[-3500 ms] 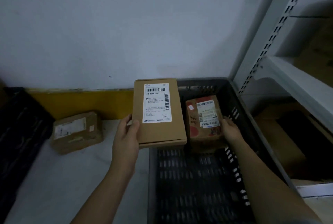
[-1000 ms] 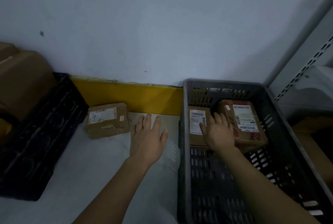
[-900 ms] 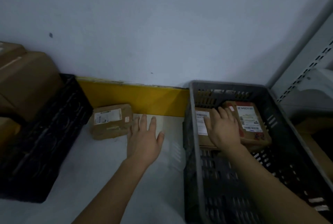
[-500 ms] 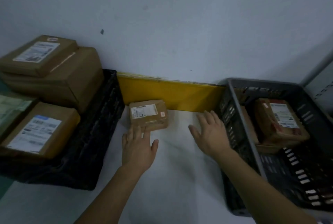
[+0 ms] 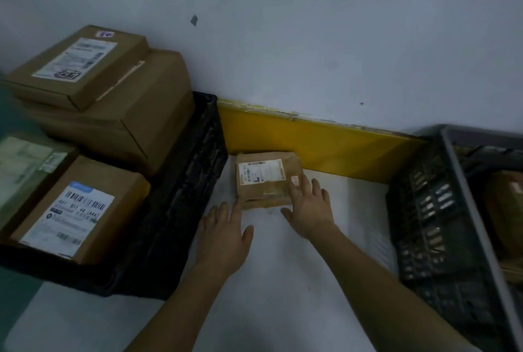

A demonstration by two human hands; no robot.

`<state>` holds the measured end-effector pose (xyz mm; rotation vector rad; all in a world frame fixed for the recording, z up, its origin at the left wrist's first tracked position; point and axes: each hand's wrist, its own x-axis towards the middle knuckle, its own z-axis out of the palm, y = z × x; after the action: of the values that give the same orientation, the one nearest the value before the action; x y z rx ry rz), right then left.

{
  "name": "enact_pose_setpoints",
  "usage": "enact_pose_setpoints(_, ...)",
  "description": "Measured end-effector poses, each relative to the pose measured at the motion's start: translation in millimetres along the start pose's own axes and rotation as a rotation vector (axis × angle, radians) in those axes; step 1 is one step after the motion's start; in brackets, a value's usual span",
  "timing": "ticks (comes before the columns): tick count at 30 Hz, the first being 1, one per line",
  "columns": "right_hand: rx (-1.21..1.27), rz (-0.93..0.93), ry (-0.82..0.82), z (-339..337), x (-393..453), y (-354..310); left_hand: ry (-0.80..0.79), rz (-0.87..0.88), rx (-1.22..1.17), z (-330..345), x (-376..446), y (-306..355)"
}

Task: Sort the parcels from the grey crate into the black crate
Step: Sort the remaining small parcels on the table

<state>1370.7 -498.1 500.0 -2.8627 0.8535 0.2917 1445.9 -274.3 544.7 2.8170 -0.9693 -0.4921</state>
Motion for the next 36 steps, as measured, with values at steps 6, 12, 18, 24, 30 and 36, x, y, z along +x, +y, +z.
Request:
enact_pose_setpoints(6,-0.039,-0.048,0.002,35.4,42.3,8.4,-0.064,-0.065,-0.056,6.8,20.3,-6.4)
enact_pose_setpoints(12,-0.048,-0.124,0.184,43.8,21.4,13.5,-0.225,-0.174,-0.357,15.7,49.6,0.9)
enact_pose_setpoints(18,0.137,-0.217,0.279,66.9,-34.1,-16.9,-0.406,-0.282,-0.589,36.2,85.6,20.4)
enact_pose_setpoints(24,0.132,0.314,0.195,31.8,-16.4,42.2,-0.452,-0.205,-0.702,48.0,87.4,33.1)
enact_pose_setpoints(30,0.387,0.294,0.041,60.8,-20.4,46.8,-0.479,-0.157,-0.741,60.2,85.0,36.9)
enact_pose_setpoints(36,0.671,0.292,0.133,39.0,-25.9,35.8,-0.378,-0.237,-1.007,33.6,76.8,43.6)
